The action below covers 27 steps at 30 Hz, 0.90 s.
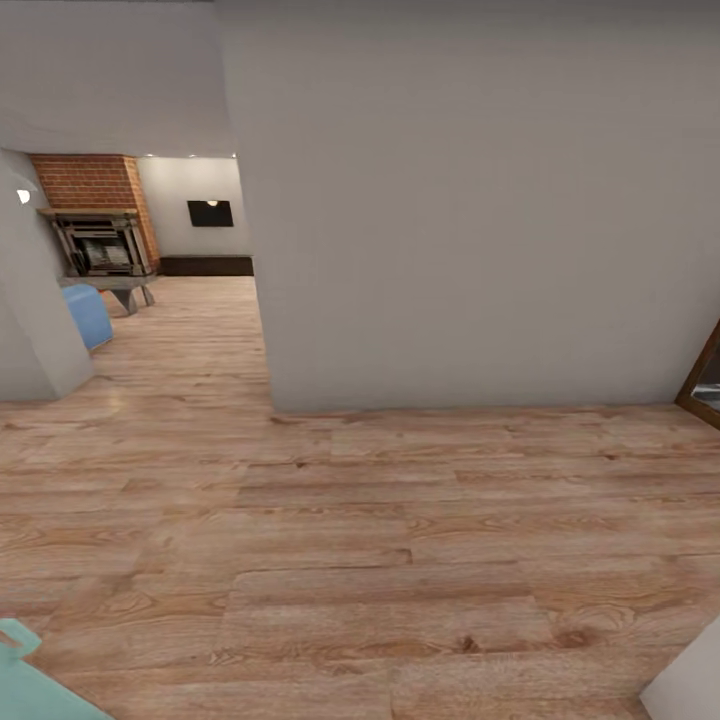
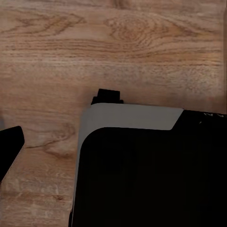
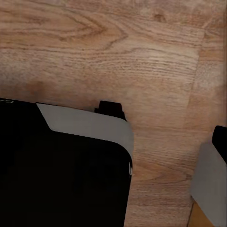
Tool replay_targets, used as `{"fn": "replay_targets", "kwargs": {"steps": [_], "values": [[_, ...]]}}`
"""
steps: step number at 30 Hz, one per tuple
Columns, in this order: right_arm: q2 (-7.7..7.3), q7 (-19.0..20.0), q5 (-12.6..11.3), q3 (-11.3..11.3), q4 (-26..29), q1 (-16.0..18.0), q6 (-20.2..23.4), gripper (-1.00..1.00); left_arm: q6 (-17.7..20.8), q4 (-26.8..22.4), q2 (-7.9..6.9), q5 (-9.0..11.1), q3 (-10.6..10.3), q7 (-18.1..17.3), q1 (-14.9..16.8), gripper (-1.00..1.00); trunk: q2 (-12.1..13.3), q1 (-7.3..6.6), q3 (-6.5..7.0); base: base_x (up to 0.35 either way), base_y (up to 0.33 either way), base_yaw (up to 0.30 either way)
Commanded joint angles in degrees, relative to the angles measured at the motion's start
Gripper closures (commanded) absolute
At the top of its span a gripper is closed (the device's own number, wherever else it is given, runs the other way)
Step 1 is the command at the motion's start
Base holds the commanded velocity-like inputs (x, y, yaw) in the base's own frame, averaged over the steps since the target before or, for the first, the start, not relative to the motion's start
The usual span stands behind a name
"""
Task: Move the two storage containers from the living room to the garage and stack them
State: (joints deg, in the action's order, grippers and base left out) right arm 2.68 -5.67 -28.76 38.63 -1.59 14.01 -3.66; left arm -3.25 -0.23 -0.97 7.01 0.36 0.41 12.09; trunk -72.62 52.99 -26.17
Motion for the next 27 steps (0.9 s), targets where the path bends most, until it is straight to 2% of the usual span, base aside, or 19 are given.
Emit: {"fn": "replay_targets", "kwargs": {"steps": [1, 15, 27], "values": [[0.05, 0.0, -0.6, 0.5, -0.2, 0.1, -0.3, -1.0, -0.2, 0.1, 0.0, 0.5, 0.0, 0.0, 0.0, -1.0, 0.0, 0.03, -0.06, 0.321, 0.0, 0.0], [0.24, 0.4, -0.6, 0.5, -0.2, 0.1, -0.2, -1.0, -0.2, 0.1, 0.0, 0.5, 0.0, 0.0, 0.0, -1.0, 0.0, 0.03, -0.06, 0.321, 0.0, 0.008], [0.22, 0.0, -0.6, 0.5, -0.2, 0.1, -0.3, -1.0, -0.2, 0.1, 0.0, 0.5, 0.0, 0.1, 0.0, -1.0, 0.0, 0.03, -0.06, 0.321, 0.0, 0.249]]}}
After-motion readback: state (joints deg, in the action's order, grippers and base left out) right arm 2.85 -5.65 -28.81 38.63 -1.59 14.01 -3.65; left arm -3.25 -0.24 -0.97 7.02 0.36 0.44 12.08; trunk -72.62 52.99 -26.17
